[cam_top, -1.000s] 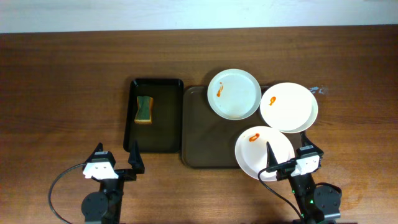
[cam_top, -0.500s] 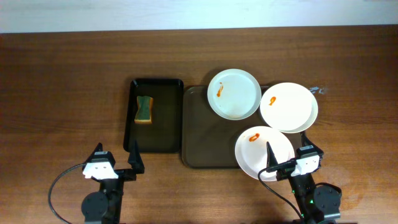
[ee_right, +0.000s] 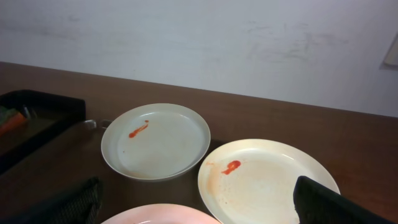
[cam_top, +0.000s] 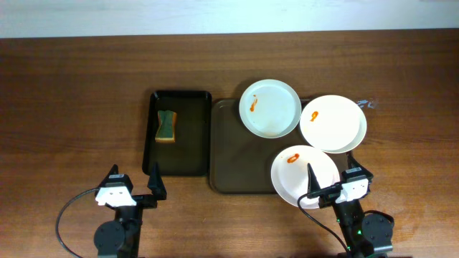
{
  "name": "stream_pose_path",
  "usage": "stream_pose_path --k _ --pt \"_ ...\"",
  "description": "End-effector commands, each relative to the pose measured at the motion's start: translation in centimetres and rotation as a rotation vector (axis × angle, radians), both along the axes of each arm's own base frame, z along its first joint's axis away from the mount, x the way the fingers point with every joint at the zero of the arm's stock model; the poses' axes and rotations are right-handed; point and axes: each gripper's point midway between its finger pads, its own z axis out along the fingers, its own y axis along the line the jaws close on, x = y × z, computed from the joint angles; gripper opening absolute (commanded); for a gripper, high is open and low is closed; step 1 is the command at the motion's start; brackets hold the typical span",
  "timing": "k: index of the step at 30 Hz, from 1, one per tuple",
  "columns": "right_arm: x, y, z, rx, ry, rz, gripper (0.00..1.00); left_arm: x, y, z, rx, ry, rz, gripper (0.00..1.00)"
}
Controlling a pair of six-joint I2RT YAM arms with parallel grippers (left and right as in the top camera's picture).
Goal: Clean dirty plates on tray and stack at the side
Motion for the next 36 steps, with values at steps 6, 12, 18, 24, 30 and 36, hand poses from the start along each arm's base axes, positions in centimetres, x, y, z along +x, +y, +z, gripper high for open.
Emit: stream_pose_path --k 6,12,18,24,30,36 --pt "-0.1 0.3 -0.2 0.0 0.003 0.013 0.99 0.0 0.1 -0.1 0.003 0.004 0.007 1.0" --pt "-0.1 0.3 -0.2 0.0 0.003 0.014 0.98 0.0 -0.8 -0.2 -0.001 0.008 -0.044 1.0" --pt "-0.1 0.3 -0.2 0.0 0.003 0.014 0.99 -0.1 -1.2 -0.6 -0.005 0.064 -0.066 1.0" --pt "-0.1 0.3 -0.2 0.0 0.003 0.014 0.98 -0.5 -1.2 4.6 -0.006 0.1 -0.066 1.0" --pt "-0.1 0.3 -0.2 0.0 0.003 0.014 0.98 1.9 -3.4 9.4 0.016 0.322 -0.208 1.0" --pt "-0.1 0.3 -0.2 0.0 0.003 0.014 0.98 6.7 -6.0 9.2 -0.085 0.705 -0.361 1.0"
